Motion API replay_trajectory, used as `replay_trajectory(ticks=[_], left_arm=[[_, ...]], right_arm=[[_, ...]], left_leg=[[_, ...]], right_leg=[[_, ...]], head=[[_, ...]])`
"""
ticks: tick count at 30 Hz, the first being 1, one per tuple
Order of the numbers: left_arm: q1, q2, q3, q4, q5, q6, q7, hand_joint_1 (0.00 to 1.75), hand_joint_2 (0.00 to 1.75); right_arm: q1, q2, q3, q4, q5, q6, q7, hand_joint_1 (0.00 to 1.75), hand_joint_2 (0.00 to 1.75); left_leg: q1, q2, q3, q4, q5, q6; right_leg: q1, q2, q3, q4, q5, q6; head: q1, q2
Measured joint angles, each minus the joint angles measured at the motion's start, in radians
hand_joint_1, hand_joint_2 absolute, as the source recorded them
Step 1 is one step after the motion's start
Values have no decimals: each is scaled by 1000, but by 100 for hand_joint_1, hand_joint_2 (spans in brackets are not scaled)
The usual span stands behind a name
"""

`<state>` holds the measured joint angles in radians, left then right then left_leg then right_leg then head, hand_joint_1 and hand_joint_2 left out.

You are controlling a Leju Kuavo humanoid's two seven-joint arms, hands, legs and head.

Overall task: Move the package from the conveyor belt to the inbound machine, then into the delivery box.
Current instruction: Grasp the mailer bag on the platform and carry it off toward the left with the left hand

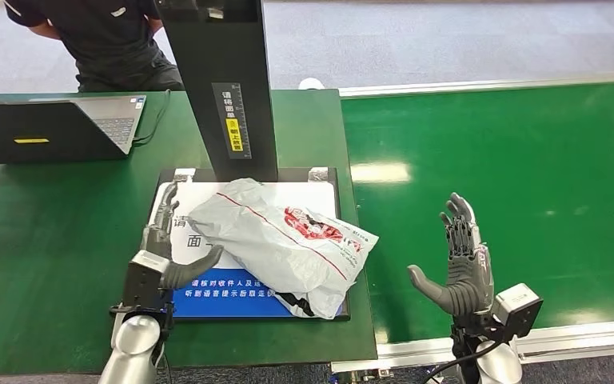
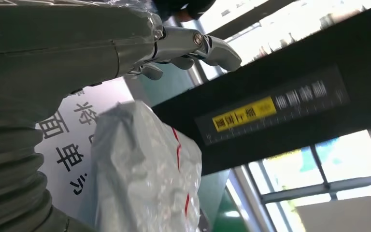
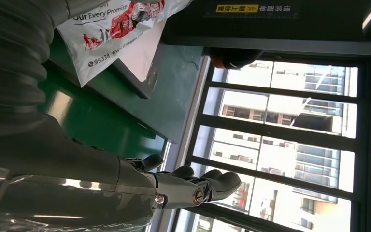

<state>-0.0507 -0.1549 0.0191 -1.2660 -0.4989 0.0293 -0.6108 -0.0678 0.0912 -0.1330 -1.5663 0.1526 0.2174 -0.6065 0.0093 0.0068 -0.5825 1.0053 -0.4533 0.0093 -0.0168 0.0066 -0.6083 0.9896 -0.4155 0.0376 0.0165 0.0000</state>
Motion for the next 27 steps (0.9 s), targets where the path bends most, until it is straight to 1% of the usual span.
replay_trajectory(ticks=[4, 9, 11, 15, 19, 21, 24, 27], left_arm=[[13, 6, -68, -22, -152, 58, 15, 0, 175], [25, 18, -130, -30, -216, 61, 32, 0, 175], [27, 25, -149, -30, -259, 68, 66, 0, 175], [28, 36, -191, -25, -382, 114, 155, 0, 175], [28, 42, -211, -21, -405, 127, 175, 0, 175], [27, 45, -217, -17, -449, 151, 219, 0, 175], [20, 51, -225, -7, -585, 227, 341, 0, 175], [7, 54, -227, 13, -684, 261, 420, 0, 175]], right_arm=[[-2, 0, -2, 3, -1, 2, -2, 0, 175], [-7, 0, -3, 14, -7, 8, -6, 0, 175], [-10, 0, -5, 19, -8, 11, -7, 0, 175], [-12, 0, -7, 26, -9, 15, -12, 0, 175], [-12, 0, -7, 27, -10, 16, -14, 0, 175], [-13, 0, -8, 28, -9, 16, -14, 0, 175], [-13, 0, -8, 28, -9, 17, -14, 0, 175], [-13, 0, -8, 28, -9, 19, -14, 0, 175]], left_leg=[[0, 0, 0, 0, 0, 0], [0, 0, 0, 0, 0, 0], [0, 0, 0, 0, 0, 0], [0, 0, 0, 0, 0, 0], [0, 0, 0, 0, 0, 0], [0, 0, 0, 0, 0, 0], [0, 0, 0, 0, 0, 0], [0, 0, 0, 0, 0, 0]], right_leg=[[0, 0, 0, 0, 0, 0], [0, 0, 0, 0, 0, 0], [0, 0, 0, 0, 0, 0], [0, 0, 0, 1, 0, 0], [0, 0, 0, 0, 0, 0], [0, 0, 0, 0, 0, 0], [0, 0, 0, 0, 0, 0], [0, 0, 0, 1, 0, 0]], head=[[0, 0], [0, 0], [0, 0], [0, 0], [0, 0], [0, 0], [0, 0], [0, 0]])
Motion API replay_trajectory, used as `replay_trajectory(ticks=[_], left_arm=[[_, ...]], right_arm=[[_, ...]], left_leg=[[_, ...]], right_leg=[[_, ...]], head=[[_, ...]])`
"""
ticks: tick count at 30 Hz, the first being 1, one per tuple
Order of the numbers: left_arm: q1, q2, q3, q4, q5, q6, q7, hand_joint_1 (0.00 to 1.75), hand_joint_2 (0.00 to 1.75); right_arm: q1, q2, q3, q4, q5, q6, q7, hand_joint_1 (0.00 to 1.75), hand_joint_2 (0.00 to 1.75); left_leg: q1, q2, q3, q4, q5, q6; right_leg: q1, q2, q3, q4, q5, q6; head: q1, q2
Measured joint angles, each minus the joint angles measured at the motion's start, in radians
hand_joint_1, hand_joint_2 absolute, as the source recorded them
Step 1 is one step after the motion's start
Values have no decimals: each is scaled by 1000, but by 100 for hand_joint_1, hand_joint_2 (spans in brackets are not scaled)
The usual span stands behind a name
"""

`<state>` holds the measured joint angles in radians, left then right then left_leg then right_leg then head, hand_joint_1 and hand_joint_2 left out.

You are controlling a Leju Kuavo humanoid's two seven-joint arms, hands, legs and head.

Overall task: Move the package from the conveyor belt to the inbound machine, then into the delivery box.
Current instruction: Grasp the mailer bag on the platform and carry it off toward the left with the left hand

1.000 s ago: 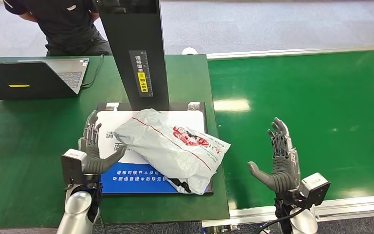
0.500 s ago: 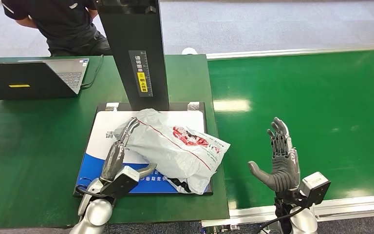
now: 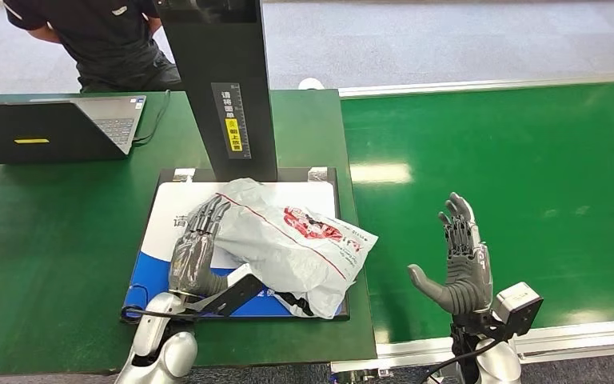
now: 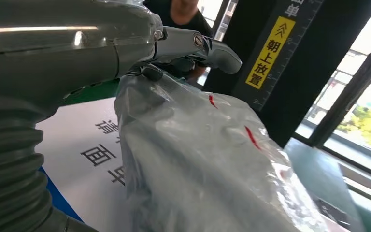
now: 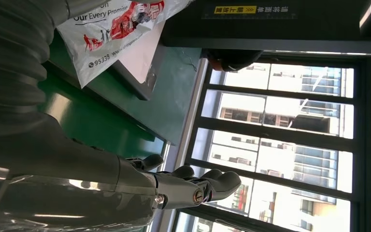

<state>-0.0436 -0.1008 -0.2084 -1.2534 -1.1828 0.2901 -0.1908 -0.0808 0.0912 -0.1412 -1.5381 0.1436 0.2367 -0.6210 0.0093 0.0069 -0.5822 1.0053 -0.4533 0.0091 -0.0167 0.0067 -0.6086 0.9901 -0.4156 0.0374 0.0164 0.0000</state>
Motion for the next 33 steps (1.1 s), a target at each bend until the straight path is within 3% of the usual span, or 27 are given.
replay_trajectory(ticks=[4, 16, 17, 20, 21, 33], left_arm=[[-11, 4, 2, 30, -52, 16, 50, 0, 175], [-21, 9, 25, 77, -86, 36, 64, 0, 175], [-21, 9, 25, 80, -86, 36, 64, 14, 175], [-23, 10, 25, 87, -84, 30, 60, 145, 175], [-23, 10, 26, 89, -81, 24, 55, 175, 175], [-33, 10, 30, 114, -28, -14, -12, 175, 175]], right_arm=[[0, 0, 0, 0, 1, 1, 0, 0, 175], [0, 6, -3, 2, 6, 14, 1, 0, 175], [0, 6, -3, 2, 6, 14, 1, 0, 175], [0, 6, -4, 4, 6, 14, 1, 0, 175], [0, 6, -5, 5, 7, 14, 1, 0, 175], [0, 6, -8, 8, 15, 13, 2, 0, 175]], left_leg=[[0, 0, 0, 0, 0, 0], [0, 0, 0, 0, 0, 0], [0, 0, 0, 0, 0, 0], [0, 0, 0, 0, 0, 0], [0, 0, 0, 0, 0, 0], [0, 0, 0, 0, 0, 0]], right_leg=[[0, 0, 0, 0, 0, 0], [0, 0, 0, 0, 0, 0], [0, 0, 0, 0, 0, 0], [0, 0, 0, 0, 0, 0], [0, 0, 0, 0, 0, 0], [0, 0, 0, 0, 0, 0]], head=[[0, 0], [0, 0], [0, 0], [0, 0], [0, 0], [0, 0]])
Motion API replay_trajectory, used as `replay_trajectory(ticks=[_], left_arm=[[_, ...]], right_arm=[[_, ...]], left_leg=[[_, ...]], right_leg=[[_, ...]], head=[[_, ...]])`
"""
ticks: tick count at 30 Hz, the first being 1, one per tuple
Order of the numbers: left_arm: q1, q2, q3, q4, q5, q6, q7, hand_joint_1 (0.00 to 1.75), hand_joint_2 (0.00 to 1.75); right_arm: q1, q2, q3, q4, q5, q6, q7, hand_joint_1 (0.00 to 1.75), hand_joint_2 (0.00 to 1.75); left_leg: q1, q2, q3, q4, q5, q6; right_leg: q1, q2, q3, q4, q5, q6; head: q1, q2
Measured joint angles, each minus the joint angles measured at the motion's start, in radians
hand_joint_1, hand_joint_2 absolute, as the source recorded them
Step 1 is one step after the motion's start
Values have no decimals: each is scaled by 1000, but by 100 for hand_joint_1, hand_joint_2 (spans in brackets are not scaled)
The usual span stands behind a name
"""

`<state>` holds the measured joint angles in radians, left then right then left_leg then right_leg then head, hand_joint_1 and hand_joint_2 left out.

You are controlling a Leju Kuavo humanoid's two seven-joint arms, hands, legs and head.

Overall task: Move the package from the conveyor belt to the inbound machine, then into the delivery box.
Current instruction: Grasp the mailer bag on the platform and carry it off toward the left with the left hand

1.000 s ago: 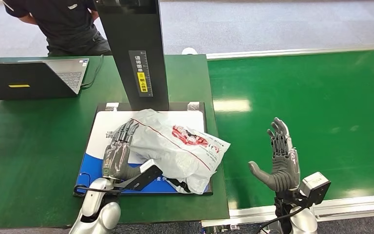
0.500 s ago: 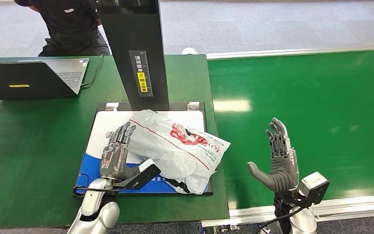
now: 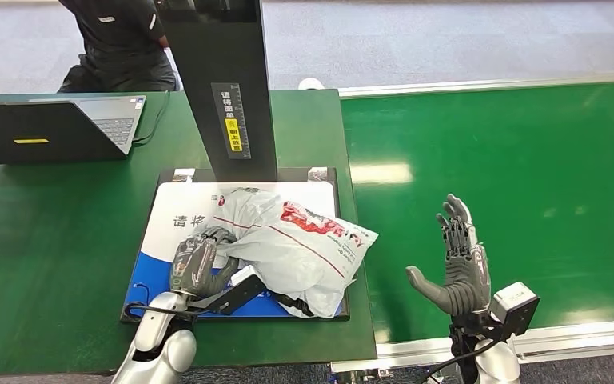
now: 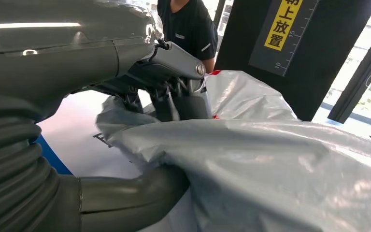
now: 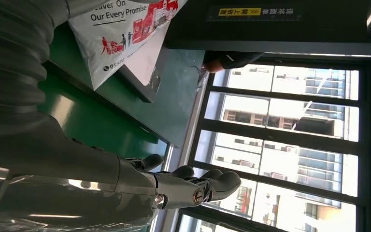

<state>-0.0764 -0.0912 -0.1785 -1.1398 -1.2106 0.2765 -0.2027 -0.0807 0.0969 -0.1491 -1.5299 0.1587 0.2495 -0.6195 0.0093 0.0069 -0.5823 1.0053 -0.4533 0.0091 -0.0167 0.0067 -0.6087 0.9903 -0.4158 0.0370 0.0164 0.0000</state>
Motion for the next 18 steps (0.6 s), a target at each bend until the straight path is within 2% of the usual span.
replay_trajectory(ticks=[9, 13, 18], left_arm=[[-3, 0, 15, 18, 32, 62, -11, 175, 175], [-8, 0, 54, 25, 19, 156, 25, 175, 175], [-24, 5, 144, 43, -27, 332, 61, 175, 175]], right_arm=[[0, 0, -1, 8, 0, 0, 0, 0, 175], [0, 0, -1, 8, 1, 0, 1, 0, 175], [3, 2, -2, 7, 3, 0, 7, 0, 175]], left_leg=[[0, 0, 0, 0, 0, 0], [0, 0, 0, 0, 0, 0], [0, 0, 0, 0, 0, 0]], right_leg=[[0, 0, 0, 0, 0, 0], [0, 0, 0, 0, 0, 0], [0, 0, 0, 1, 0, 0]], head=[[0, 0], [0, 0], [0, 0]])
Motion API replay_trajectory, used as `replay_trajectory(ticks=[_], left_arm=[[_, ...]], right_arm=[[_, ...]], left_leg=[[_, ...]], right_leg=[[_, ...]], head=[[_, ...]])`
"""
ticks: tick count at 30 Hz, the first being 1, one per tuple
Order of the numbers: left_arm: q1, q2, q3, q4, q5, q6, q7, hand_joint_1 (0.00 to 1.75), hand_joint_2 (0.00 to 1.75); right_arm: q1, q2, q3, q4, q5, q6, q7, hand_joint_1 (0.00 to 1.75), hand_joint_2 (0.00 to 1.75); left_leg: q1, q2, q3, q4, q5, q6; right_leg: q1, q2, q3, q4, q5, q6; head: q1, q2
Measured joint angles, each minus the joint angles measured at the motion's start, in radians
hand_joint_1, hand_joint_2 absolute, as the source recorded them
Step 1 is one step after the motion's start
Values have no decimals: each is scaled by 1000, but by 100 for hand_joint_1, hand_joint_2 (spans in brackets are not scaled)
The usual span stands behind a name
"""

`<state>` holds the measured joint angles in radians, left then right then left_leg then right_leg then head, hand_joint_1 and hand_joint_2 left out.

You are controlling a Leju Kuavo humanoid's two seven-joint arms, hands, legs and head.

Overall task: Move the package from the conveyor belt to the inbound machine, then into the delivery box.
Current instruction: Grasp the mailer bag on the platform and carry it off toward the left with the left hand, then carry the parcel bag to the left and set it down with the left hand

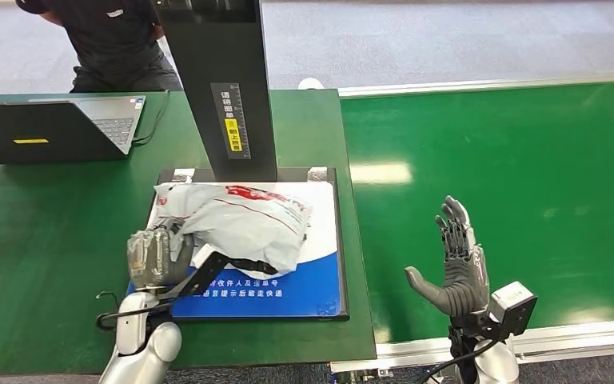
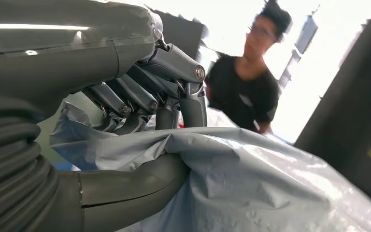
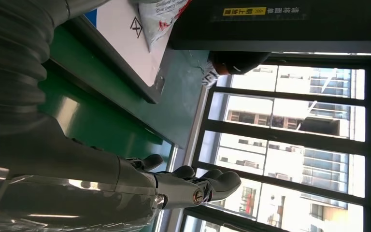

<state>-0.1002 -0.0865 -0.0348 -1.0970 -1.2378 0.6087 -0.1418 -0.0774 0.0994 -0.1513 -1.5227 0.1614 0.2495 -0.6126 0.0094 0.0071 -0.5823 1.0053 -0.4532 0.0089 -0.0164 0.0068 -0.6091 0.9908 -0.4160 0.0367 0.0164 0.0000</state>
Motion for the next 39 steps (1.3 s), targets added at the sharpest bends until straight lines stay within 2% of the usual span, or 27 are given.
replay_trajectory(ticks=[4, 10, 13, 15, 20, 24, 26, 30, 35, 36, 39], left_arm=[[-22, 9, 117, 11, -92, 82, 15, 175, 175], [-50, 31, 342, -13, -212, 86, 49, 175, 175], [-57, 49, 479, -34, -216, 86, 81, 175, 175], [-63, 60, 582, -50, -190, 86, 69, 175, 175], [-102, 81, 845, -59, -145, 86, -67, 175, 175], [-154, 81, 1039, -75, -73, 86, -283, 175, 175], [-180, 79, 1123, -84, -46, 86, -362, 175, 175], [-203, 74, 1221, -94, -36, 86, -389, 175, 175], [-215, 69, 1267, -97, -34, 86, -393, 175, 175], [-216, 69, 1272, -97, -34, 86, -394, 171, 175], [-222, 67, 1286, -99, -33, 86, -413, 40, 175]], right_arm=[[4, 2, -2, -1, 0, -2, 2, 0, 175], [19, 3, -15, -11, -2, -8, 0, 0, 175], [33, 7, -25, -23, -5, -10, -7, 0, 175], [43, 9, -32, -32, -5, -9, -10, 0, 175], [58, 15, -46, -53, -6, -2, -10, 0, 175], [61, 19, -55, -64, -6, 2, -10, 0, 175], [62, 23, -58, -69, -6, 2, -10, 0, 175], [62, 26, -62, -71, -7, 2, -10, 0, 175], [62, 28, -65, -74, -7, 2, -10, 0, 175], [62, 29, -65, -74, -7, 2, -10, 0, 175], [62, 31, -66, -76, -7, 2, -10, 0, 175]], left_leg=[[0, 0, 0, 0, 0, 0], [0, 2, 0, 0, 0, 0], [1, 3, 0, 0, -1, -1], [1, 4, 0, 0, -1, -2], [1, 4, 0, 0, -1, -2], [1, 4, -1, 0, -1, -2], [1, 4, 0, 0, -1, -2], [1, 4, 0, 0, -1, -2], [1, 4, 0, 0, -1, -2], [1, 4, 0, 0, -1, -2], [1, 4, 0, 0, -1, -2]], right_leg=[[0, 0, 0, 0, 0, 0], [0, 2, 0, 1, 0, -1], [1, 3, -1, 1, -1, -1], [1, 4, -2, 1, -1, -2], [1, 4, -2, 2, -2, -3], [1, 4, -2, 2, -2, -3], [1, 4, -2, 2, -2, -3], [1, 4, -2, 1, -2, -3], [1, 4, -2, 1, -2, -3], [1, 4, -2, 1, -2, -3], [1, 4, -2, 2, -2, -3]], head=[[0, 0], [0, 0], [0, 0], [0, 0], [0, 0], [0, 0], [0, 0], [0, 0], [0, 0], [0, 0], [0, 0]])
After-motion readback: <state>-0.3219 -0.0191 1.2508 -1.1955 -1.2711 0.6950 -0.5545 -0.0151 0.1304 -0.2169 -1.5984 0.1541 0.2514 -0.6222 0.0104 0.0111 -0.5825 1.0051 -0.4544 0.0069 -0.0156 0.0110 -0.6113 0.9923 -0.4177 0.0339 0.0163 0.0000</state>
